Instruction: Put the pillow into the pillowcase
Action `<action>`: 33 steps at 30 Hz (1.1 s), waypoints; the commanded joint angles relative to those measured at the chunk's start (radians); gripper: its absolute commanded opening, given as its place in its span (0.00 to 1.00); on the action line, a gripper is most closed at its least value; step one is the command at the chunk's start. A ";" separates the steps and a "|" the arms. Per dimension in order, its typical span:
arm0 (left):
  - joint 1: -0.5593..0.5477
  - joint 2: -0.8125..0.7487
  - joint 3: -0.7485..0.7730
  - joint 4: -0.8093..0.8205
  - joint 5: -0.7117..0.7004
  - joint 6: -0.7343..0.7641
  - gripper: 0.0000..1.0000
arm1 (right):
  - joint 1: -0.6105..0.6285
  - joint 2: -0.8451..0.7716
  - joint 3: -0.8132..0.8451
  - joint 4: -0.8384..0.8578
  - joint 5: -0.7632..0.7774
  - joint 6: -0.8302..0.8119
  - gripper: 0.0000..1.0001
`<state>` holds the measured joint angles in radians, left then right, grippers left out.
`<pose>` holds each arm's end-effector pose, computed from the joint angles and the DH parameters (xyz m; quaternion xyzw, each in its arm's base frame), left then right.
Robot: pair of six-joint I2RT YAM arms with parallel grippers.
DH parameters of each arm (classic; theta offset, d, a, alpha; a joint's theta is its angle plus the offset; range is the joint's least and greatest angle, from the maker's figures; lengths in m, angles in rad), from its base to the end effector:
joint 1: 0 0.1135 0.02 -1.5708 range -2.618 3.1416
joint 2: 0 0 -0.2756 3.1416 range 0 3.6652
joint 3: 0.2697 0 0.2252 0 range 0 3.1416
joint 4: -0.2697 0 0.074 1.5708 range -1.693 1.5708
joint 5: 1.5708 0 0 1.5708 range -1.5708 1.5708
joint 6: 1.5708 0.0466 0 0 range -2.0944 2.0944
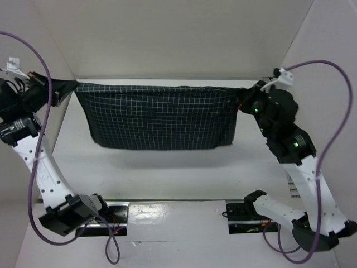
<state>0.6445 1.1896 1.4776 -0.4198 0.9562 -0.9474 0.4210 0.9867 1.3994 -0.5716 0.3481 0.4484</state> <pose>0.1896 0.0949 0.4752 -0.2650 0.6838 -0.4304 0.5262 0.1517 0.0505 0.4668 0.1226 0.7479 0.1496 0.6350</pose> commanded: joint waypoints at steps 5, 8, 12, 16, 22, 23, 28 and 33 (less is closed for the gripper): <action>0.043 0.027 0.099 0.075 -0.124 0.036 0.00 | -0.062 -0.013 0.055 -0.091 0.365 -0.102 0.00; -0.087 0.108 0.052 0.056 -0.253 0.108 0.00 | -0.080 0.097 -0.035 0.008 0.315 -0.091 0.00; -0.274 0.293 0.064 0.104 -0.453 0.188 0.06 | -0.184 0.257 -0.158 0.228 0.183 -0.062 0.00; -0.344 0.651 0.498 -0.221 -0.386 0.339 0.80 | -0.228 0.530 0.059 0.100 0.117 -0.019 0.81; -0.364 0.495 0.456 -0.199 -0.542 0.369 0.96 | -0.221 0.549 0.188 0.032 0.135 -0.030 1.00; -0.364 0.426 0.391 -0.188 -0.562 0.393 1.00 | -0.240 0.529 0.147 0.041 0.121 -0.030 1.00; -0.382 0.269 0.215 -0.188 -0.571 0.429 1.00 | -0.251 0.434 0.055 0.013 0.181 -0.001 1.00; -0.404 0.081 -0.061 -0.067 -0.540 0.438 1.00 | -0.260 0.376 -0.045 -0.020 0.215 0.009 1.00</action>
<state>0.2565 1.2903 1.5379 -0.5468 0.4129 -0.5449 0.1665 1.3773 1.4139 -0.5507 0.5179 0.4404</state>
